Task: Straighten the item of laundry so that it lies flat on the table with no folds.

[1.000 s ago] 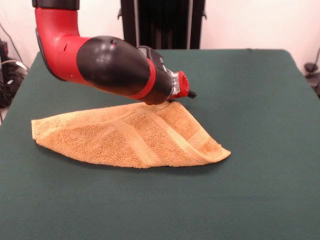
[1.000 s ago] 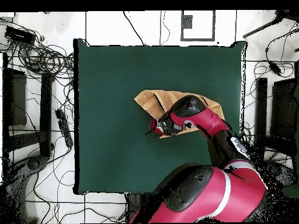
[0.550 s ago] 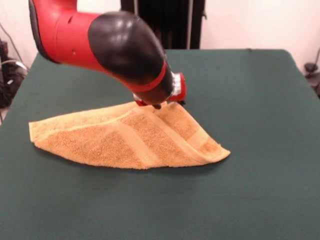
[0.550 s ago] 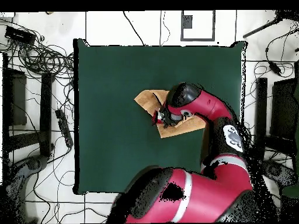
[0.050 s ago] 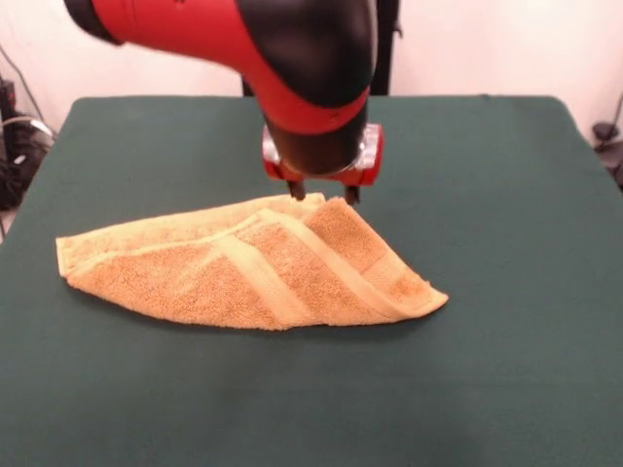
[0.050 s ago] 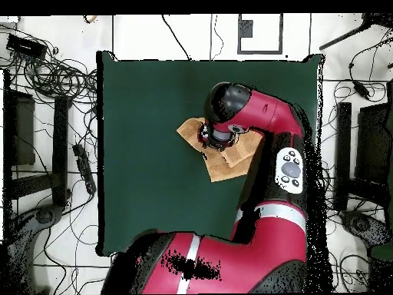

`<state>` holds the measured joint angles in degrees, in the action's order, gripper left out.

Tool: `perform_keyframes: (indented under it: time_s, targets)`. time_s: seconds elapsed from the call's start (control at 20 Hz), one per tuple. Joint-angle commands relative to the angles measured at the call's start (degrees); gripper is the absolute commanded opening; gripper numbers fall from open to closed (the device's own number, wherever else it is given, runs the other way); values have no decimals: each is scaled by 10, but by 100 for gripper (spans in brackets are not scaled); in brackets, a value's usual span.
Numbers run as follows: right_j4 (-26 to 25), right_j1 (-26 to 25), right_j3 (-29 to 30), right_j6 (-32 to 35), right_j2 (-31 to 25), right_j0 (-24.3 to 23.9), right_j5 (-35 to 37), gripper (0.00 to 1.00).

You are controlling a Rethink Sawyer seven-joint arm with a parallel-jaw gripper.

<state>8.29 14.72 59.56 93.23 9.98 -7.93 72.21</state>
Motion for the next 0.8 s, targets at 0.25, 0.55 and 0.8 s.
perform_keyframes:
  time_s: [0.25,0.55,0.8]
  targets:
    - [18,-29,-39,238,7,28,49,100]
    - [-18,-48,-61,221,19,39,14,100]
    - [-30,-91,-92,246,33,52,-30,100]
